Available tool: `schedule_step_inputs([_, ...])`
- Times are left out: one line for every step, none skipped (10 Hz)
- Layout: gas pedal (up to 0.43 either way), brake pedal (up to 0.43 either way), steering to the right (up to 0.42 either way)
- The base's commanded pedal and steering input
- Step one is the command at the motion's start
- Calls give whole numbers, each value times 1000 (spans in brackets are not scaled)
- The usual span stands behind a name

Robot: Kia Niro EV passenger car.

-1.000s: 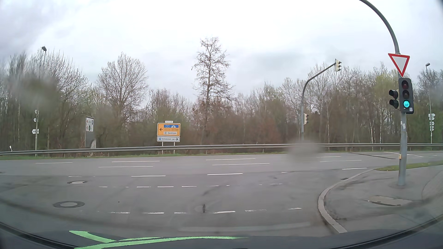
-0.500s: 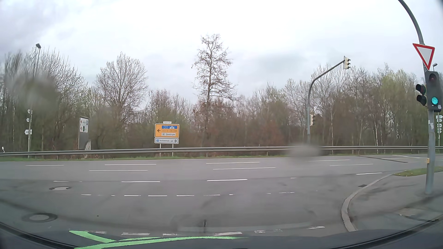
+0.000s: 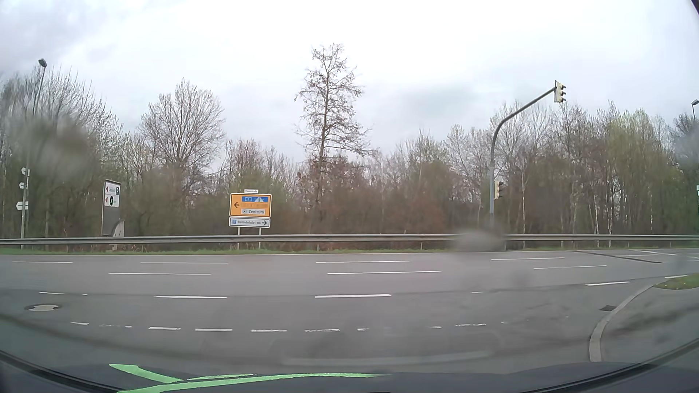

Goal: Follow the waypoints while adhering to traffic rules and regulations

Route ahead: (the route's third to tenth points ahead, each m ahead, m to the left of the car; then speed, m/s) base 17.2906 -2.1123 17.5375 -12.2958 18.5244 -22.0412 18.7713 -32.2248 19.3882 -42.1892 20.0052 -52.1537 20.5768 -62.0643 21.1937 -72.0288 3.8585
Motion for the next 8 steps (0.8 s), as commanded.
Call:
schedule_step_inputs([228,0,118])
schedule_step_inputs([228,0,137])
schedule_step_inputs([228,0,156])
schedule_step_inputs([220,0,181])
schedule_step_inputs([220,0,207])
schedule_step_inputs([220,0,231])
schedule_step_inputs([209,0,246])
schedule_step_inputs([209,0,266])
